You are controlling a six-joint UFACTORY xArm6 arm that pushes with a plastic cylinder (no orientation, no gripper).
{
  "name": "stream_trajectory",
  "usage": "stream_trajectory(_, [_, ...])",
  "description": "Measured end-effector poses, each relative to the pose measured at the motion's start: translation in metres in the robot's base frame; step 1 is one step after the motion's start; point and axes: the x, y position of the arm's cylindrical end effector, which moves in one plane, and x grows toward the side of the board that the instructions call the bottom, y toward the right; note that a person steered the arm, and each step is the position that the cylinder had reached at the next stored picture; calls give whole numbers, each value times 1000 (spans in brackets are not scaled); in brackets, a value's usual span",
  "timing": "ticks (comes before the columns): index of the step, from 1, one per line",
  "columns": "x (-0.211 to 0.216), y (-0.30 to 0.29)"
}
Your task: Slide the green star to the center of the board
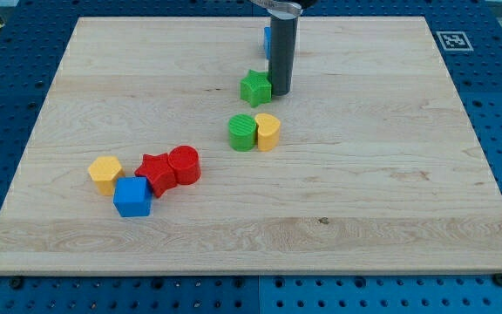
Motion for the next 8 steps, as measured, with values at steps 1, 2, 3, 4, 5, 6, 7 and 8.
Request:
stream_trajectory(1, [-4,-2])
stream_trajectory(2, [-28,-17])
stream_trajectory(3, [-31,-38])
stream_trajectory(4, [-1,-41])
stream_trajectory(5, [0,-41])
stream_trajectory(6, [18,-28])
stream_trajectory(7, [16,-28])
stream_trajectory(8, [-28,-45])
